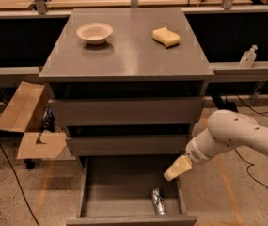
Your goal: Pick redbull can from bottom drawer and place on counter
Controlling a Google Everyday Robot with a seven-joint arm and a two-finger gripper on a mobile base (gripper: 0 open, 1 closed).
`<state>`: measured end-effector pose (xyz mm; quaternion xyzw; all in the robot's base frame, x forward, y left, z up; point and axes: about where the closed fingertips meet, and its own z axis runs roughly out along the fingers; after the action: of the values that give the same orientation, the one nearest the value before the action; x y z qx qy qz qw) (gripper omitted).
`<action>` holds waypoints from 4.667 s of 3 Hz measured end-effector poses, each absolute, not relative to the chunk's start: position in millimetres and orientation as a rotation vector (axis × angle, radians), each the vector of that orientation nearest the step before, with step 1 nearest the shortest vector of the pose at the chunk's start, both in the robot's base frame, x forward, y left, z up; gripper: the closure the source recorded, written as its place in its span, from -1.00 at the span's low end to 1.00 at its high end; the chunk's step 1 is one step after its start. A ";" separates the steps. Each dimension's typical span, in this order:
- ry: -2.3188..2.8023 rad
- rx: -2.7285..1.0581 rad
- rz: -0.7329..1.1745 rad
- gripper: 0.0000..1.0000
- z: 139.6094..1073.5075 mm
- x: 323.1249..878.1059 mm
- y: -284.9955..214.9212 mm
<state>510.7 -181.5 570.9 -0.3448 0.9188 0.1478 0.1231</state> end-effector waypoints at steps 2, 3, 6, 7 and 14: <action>2.707 -0.987 0.458 -1.00 512.0 514.6 -176.7; 2.672 -1.005 0.431 -1.00 490.2 504.8 -164.7; 2.637 -1.005 0.384 -1.00 387.4 523.6 -123.7; 2.722 -0.967 0.378 -1.00 346.4 520.6 -116.6; 2.798 -0.643 0.510 -1.00 197.7 552.9 -129.4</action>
Offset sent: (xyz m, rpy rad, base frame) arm 0.0109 0.0030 -0.0400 0.0130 0.0216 -0.0116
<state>552.9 -129.4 197.7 -0.2193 0.9535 0.1737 0.1126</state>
